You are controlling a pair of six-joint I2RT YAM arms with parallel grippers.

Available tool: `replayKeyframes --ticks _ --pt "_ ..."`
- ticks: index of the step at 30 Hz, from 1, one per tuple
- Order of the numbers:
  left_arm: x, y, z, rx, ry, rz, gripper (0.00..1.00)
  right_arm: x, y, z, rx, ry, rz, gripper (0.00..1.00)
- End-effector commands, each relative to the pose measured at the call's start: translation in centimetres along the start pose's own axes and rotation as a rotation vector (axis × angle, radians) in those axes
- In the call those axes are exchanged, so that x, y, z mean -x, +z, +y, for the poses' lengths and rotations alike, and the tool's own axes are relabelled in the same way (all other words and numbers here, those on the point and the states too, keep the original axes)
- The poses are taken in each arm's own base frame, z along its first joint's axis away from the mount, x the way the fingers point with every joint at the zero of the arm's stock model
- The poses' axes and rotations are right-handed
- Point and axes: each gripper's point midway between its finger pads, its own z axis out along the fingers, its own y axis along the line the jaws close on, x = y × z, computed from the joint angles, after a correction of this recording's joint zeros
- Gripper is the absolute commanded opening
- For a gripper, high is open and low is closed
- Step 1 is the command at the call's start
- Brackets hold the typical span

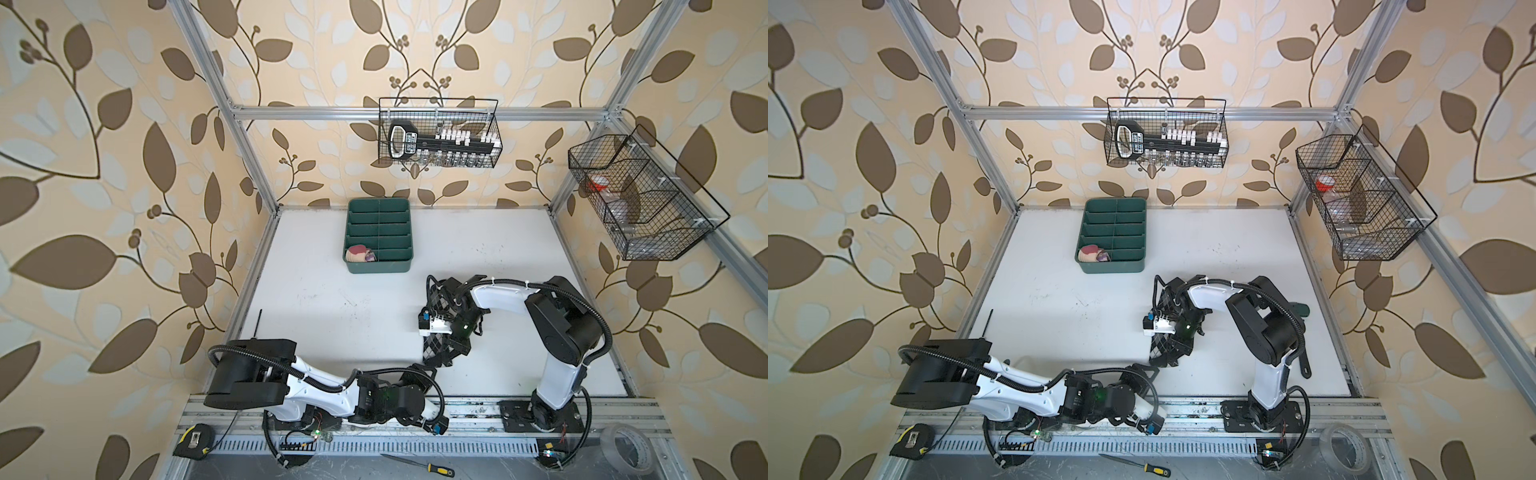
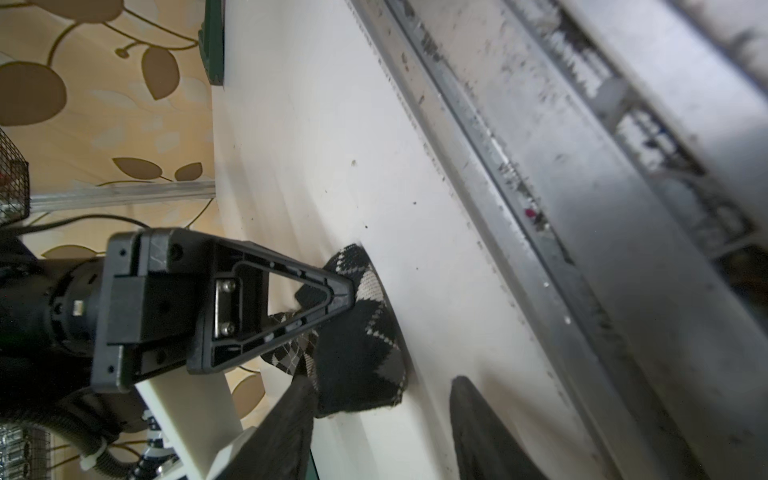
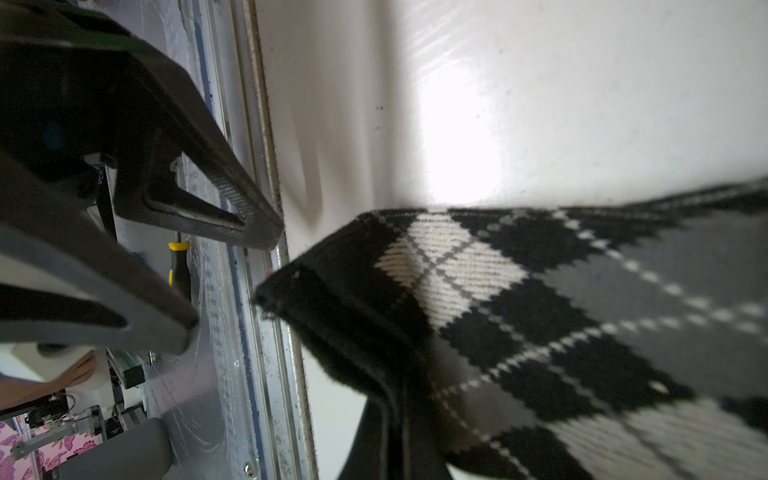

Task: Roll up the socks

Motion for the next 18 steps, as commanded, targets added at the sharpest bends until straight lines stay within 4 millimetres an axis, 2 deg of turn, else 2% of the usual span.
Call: replayKeyframes --ticks 1,4,5,11,15,18 --pt "-0.3 0.7 1.5 0.024 -0.05 -0.009 0.54 0.5 -0.2 0.1 0.018 -0.005 -0.014 0.0" --pt "-1.0 1.1 1.8 0.023 -0.068 0.006 0.53 0.5 -0.1 -0.1 0.011 0.003 -0.009 0.0" --pt "-1.2 1.6 1.1 0.003 -0.057 0.019 0.53 0.5 -0.1 -0.1 0.012 0.004 -0.01 0.0" --pt "-0.7 2.1 0.9 0.012 -0.062 0.018 0.53 0.6 0.0 -0.3 0.012 0.015 -0.009 0.0" --pt "0.0 2.5 0.9 0.025 -0.058 0.006 0.65 0.6 -0.1 -0.3 0.013 0.018 -0.009 0.0" --pt "0.5 2.9 1.1 0.053 -0.051 0.006 0.68 0.6 -0.1 -0.4 0.009 0.018 -0.011 0.0"
